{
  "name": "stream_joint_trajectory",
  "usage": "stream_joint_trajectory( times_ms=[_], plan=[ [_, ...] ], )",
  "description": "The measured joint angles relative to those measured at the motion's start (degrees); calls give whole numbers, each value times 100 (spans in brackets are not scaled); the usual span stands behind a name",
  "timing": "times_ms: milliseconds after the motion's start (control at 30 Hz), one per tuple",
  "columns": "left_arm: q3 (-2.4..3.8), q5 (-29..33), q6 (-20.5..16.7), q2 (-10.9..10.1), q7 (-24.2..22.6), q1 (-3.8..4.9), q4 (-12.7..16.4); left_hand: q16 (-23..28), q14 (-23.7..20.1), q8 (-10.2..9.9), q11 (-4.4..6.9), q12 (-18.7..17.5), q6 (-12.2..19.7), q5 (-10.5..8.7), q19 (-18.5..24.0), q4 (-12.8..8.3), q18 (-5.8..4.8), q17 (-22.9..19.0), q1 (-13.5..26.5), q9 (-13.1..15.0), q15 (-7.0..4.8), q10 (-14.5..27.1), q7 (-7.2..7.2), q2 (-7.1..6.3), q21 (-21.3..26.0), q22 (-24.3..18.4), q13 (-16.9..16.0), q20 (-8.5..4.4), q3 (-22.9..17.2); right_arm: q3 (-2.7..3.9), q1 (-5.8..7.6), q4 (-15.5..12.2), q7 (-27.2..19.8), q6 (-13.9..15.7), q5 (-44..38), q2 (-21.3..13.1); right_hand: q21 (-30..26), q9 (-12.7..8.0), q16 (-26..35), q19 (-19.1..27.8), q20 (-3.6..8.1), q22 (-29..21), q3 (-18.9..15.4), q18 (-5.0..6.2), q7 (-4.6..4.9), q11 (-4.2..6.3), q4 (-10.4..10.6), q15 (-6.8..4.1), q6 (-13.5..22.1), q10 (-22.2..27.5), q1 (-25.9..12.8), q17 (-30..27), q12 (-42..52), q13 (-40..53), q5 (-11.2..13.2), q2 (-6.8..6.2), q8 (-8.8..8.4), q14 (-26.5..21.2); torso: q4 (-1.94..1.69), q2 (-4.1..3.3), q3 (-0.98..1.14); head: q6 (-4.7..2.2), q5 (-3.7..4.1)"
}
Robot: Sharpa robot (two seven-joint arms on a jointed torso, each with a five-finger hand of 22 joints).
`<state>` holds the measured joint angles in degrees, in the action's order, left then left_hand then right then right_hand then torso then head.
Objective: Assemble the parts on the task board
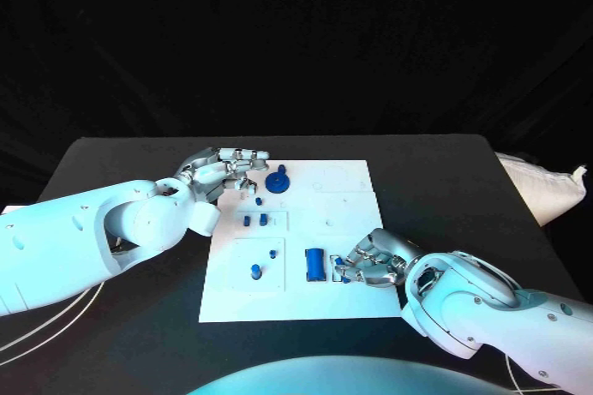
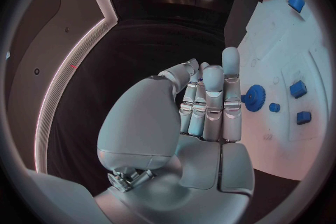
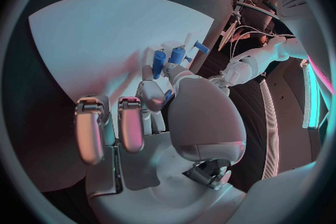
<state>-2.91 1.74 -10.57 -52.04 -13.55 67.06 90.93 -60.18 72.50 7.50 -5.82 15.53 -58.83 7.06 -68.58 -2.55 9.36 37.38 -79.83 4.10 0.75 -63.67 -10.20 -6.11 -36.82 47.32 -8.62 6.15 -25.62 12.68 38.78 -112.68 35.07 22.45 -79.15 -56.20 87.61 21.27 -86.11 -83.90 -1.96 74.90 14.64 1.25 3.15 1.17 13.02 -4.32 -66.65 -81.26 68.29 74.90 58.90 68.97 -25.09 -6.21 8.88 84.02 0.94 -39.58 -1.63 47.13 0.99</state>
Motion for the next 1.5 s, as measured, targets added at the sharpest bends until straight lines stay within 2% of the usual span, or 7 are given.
stream_joint_trajectory(
  times_ms=[533, 733, 867, 933, 1400, 1500],
  plan=[
    [0, -25, 66, 12, 31, 0, 2, 0, 0, 0, 0, 0, 0, 0, 0, 0, 0, 1, 0, 0, 0, 0, 0, 0, 0, 0, 1, 0, 0, 3, 18, 112, 28, -19, -61, 124, 27, 30, 0, -20, 20, 4, -178, 0, -14, 11, 74, -40, -15, -30, -74, 4, 74, 67, 37, 32, 43, 0, -1, -1, 2, -3, -15],
    [0, -31, 85, 12, 43, 0, 3, 0, 0, 0, 0, 0, 0, 0, 0, 0, -1, 1, 0, 0, 0, 0, 0, 0, 0, 0, 2, 0, 0, 1, 21, 132, 42, -71, -123, 143, 26, 59, 0, -20, 20, 4, -409, 0, -14, 10, 202, -41, -15, -30, -227, 4, 74, 79, 290, 14, 44, 0, -4, -1, -1, 2, -20],
    [0, -37, 98, 12, 49, 0, 6, 0, 0, 0, 0, 0, 0, 0, 0, 0, 0, 1, 0, 0, 0, 0, 0, 0, 0, 0, 2, 0, 0, 0, 24, 142, 49, -111, -159, 153, 27, 88, 0, -20, 20, 3, -694, 0, 6, 10, 320, -41, -35, -30, -353, 4, 74, 102, 700, 55, 43, 0, -4, -1, -1, 8, -23],
    [0, -39, 104, 12, 51, 0, 7, 0, 0, 0, 0, 0, 0, 0, 0, 0, 0, 1, 0, 0, 0, 0, 0, 0, 0, 0, 2, 0, 0, 0, 24, 143, 51, -121, -168, 157, 26, 96, 0, -20, 20, 3, -772, 0, 6, 10, 334, -41, -35, -30, -375, 3, 74, 111, 791, 77, 43, 1, -4, -1, -1, 8, -25],
    [0, -59, 152, 10, 85, 0, 8, 0, 0, 0, 21, 0, 21, 0, 21, -32, 0, -15, 0, 0, 0, 21, -20, 0, 0, 0, 3, 21, 0, -1, 27, 89, 54, -214, -249, 166, 26, 128, 1, -20, 20, 2, -1059, 0, -11, 10, 349, -40, -51, -30, -442, 3, 96, 165, 997, 144, 43, 0, 2, -4, 7, 25, -30],
    [0, -63, 159, 9, 92, 0, 8, 0, 0, 0, 21, 0, 21, 0, 21, -32, 0, -15, 0, 0, 0, 21, -20, 0, 0, 0, 3, 21, 0, -1, 27, 68, 52, -224, -266, 142, 26, 147, 1, -20, 20, 2, -1161, 0, -12, 10, 275, -40, -52, -30, -332, 3, 96, 169, 1177, 150, 42, 0, 3, -4, 7, 31, -30]
  ],
)
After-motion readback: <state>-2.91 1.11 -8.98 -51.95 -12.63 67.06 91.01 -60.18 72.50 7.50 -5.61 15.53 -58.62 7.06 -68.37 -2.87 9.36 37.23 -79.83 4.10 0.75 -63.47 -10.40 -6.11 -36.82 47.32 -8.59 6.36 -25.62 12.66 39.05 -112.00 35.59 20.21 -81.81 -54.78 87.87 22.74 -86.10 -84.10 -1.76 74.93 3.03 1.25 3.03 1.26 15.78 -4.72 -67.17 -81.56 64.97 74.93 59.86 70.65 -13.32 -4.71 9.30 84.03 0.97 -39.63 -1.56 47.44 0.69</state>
